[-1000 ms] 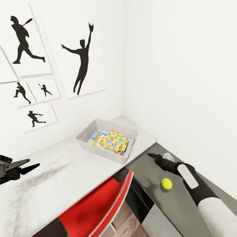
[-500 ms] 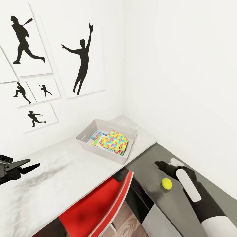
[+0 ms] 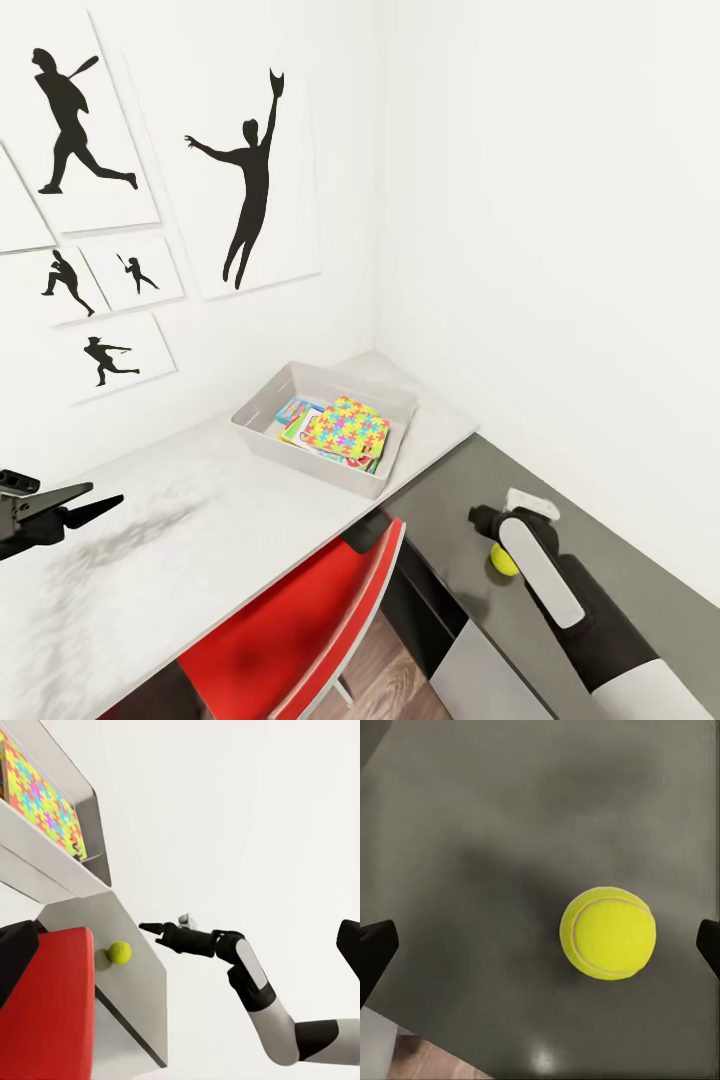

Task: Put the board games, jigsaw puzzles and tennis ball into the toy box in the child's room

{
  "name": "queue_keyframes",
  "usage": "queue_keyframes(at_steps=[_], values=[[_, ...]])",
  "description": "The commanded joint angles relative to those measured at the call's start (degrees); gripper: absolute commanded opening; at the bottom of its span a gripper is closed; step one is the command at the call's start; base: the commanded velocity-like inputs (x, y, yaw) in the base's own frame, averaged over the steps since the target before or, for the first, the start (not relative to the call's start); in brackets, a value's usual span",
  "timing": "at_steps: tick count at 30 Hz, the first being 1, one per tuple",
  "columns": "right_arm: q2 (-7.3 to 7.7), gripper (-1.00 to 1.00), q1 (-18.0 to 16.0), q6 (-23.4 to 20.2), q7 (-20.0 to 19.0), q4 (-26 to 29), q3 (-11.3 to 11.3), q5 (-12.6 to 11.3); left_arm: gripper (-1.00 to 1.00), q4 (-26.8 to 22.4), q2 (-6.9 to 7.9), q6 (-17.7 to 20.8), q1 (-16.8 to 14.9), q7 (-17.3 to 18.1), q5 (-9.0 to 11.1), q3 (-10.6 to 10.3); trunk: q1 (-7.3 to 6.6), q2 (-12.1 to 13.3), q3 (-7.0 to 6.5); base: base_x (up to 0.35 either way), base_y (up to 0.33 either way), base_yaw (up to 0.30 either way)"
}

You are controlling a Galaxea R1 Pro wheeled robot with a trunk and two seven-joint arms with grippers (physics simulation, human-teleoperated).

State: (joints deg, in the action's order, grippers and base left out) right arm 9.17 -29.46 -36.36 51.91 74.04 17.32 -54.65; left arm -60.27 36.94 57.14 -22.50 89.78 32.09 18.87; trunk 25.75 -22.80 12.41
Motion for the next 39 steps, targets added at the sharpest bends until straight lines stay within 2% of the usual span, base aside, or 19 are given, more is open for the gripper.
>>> queue_keyframes(at_steps=[1,10,19,28,35,39], values=[[0.02,1.0,-0.07,-0.18,0.62,-0.01,0.2,-0.39,1.0,-0.05,0.05,0.61,-0.03,0.22,-0.04,0.03,0.04,-0.12,0.12,0.0,0.0,0.0],[-0.1,1.0,-0.07,-0.03,0.51,-2.54,0.37,-0.62,1.0,-0.33,-0.04,0.61,-0.01,0.22,0.11,-0.27,0.04,-0.12,0.12,0.0,0.0,0.0],[-0.15,1.0,-0.07,0.05,0.39,-8.4,-0.22,-0.24,1.0,-0.95,-0.21,0.63,-0.01,0.22,0.17,-0.48,0.04,-0.12,0.12,0.0,0.0,0.0],[-0.12,1.0,-0.07,0.14,0.38,-9.64,-0.35,-0.12,1.0,-1.07,-0.37,0.69,-0.01,0.22,0.17,-0.5,0.04,-0.12,0.12,0.0,0.0,0.0],[-0.17,1.0,-0.07,3.82,0.38,-12.41,0.22,-0.01,1.0,-1.07,-0.38,0.7,-0.02,0.22,0.17,-0.5,0.04,-0.12,0.12,0.0,0.0,0.0],[-0.14,1.0,-0.07,4.53,0.38,-13.36,0.29,0.08,1.0,-1.07,-0.38,0.7,0.0,0.22,0.17,-0.5,0.04,-0.12,0.12,0.0,0.0,0.0]])
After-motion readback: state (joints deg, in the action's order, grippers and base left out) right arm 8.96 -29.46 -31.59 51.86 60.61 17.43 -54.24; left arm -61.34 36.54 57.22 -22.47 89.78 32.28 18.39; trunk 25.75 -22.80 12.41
